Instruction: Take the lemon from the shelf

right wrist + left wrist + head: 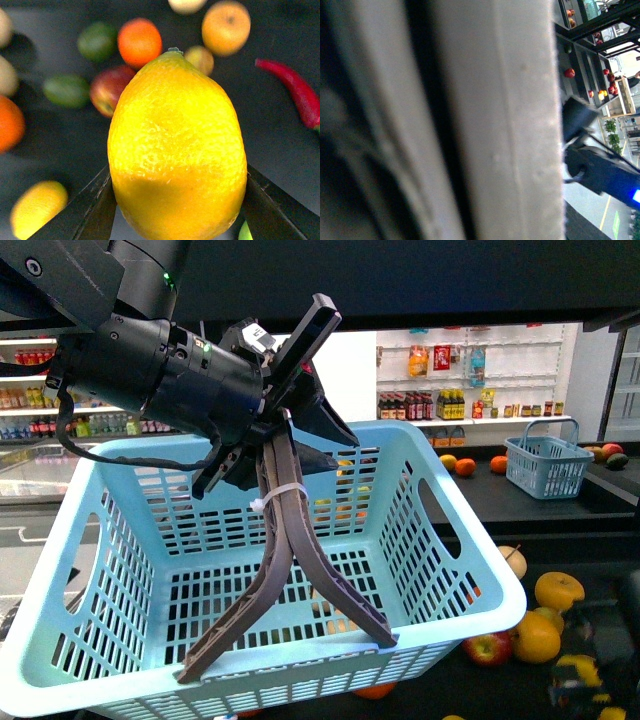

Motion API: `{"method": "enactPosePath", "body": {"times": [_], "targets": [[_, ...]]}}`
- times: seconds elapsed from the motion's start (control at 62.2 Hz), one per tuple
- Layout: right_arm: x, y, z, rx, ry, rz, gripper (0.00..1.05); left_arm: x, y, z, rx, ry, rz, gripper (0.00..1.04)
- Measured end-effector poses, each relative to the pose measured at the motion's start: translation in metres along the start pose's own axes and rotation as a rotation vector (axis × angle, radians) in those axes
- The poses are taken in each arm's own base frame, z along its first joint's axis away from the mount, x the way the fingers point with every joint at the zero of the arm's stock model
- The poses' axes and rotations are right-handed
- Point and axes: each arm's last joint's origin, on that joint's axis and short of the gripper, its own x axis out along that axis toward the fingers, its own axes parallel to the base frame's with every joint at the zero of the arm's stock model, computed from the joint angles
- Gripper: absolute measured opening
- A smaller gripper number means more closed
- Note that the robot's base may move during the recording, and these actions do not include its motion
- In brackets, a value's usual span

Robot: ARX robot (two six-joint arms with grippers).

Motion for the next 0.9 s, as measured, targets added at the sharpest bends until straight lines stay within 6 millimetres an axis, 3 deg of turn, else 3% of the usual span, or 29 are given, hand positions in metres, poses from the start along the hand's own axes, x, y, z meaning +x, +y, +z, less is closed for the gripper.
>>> {"method": "enactPosePath", "body": {"times": [0.096, 0.193, 0.305, 0.418, 0.563, 0.707, 0.9], "targets": [[-0.045, 0.012, 0.047, 0.019, -0.118, 0.083, 0.62, 0.000, 0.000, 0.000, 0.000, 0.001, -0.001, 0.30], [-0.108, 0.043, 0.098, 0.062, -0.244, 0.234, 0.62, 0.000, 0.000, 0.000, 0.000, 0.001, -0.001, 0.30], [-0.144, 0.076, 0.117, 0.096, -0.279, 0.360, 0.62, 0.000, 0.000, 0.000, 0.000, 0.001, -0.001, 0.30], [-0.154, 0.104, 0.116, 0.098, -0.266, 0.434, 0.62, 0.000, 0.000, 0.000, 0.000, 0.001, 0.000, 0.30], [-0.150, 0.143, 0.094, 0.085, -0.189, 0.490, 0.62, 0.000, 0.000, 0.000, 0.000, 0.000, 0.001, 0.30], [-0.142, 0.167, 0.080, 0.068, -0.153, 0.516, 0.62, 0.000, 0.000, 0.000, 0.001, 0.001, -0.001, 0.30], [-0.125, 0.183, 0.064, 0.054, -0.112, 0.502, 0.62, 0.000, 0.000, 0.000, 0.001, 0.001, 0.000, 0.30]]}}
